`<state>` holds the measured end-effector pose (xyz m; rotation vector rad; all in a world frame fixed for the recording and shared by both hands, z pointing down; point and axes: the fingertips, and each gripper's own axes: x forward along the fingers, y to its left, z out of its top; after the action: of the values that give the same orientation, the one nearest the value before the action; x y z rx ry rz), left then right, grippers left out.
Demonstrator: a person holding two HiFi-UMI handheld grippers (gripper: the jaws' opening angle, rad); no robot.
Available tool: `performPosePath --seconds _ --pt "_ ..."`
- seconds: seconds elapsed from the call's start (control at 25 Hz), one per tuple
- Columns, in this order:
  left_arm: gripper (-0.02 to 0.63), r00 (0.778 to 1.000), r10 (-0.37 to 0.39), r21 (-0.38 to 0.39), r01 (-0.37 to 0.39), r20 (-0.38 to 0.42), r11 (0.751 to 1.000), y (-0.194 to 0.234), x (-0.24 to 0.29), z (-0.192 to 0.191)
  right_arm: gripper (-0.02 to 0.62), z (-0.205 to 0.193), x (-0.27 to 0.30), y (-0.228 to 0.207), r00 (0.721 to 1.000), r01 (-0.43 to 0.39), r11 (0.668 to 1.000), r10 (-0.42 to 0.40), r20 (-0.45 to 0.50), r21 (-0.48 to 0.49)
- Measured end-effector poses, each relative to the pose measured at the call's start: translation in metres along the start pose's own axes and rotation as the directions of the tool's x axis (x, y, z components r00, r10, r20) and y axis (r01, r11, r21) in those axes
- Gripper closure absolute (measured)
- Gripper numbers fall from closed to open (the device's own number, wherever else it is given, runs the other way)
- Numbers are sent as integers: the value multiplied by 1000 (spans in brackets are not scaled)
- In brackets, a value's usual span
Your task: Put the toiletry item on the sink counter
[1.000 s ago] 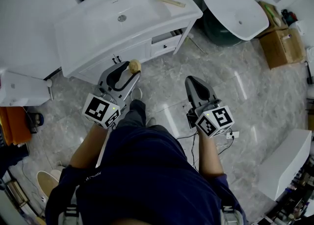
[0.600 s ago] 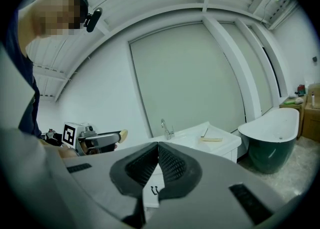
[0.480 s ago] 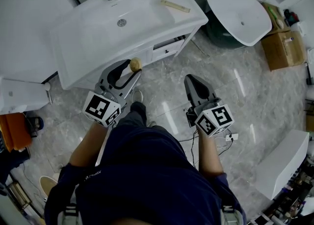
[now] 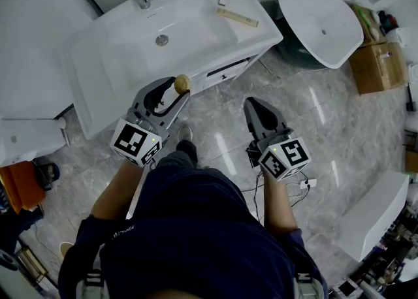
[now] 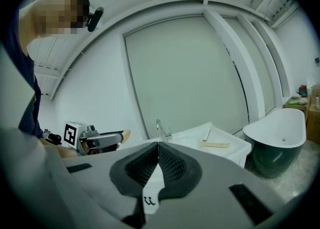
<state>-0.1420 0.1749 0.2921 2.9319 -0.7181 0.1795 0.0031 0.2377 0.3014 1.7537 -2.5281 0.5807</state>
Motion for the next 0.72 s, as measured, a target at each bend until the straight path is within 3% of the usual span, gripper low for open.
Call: performPosePath --seconds 0.72 --pt "413 1000 -30 -14 30 -6 999 108 40 8 589 30 108 -17 999 32 999 -32 -10 4"
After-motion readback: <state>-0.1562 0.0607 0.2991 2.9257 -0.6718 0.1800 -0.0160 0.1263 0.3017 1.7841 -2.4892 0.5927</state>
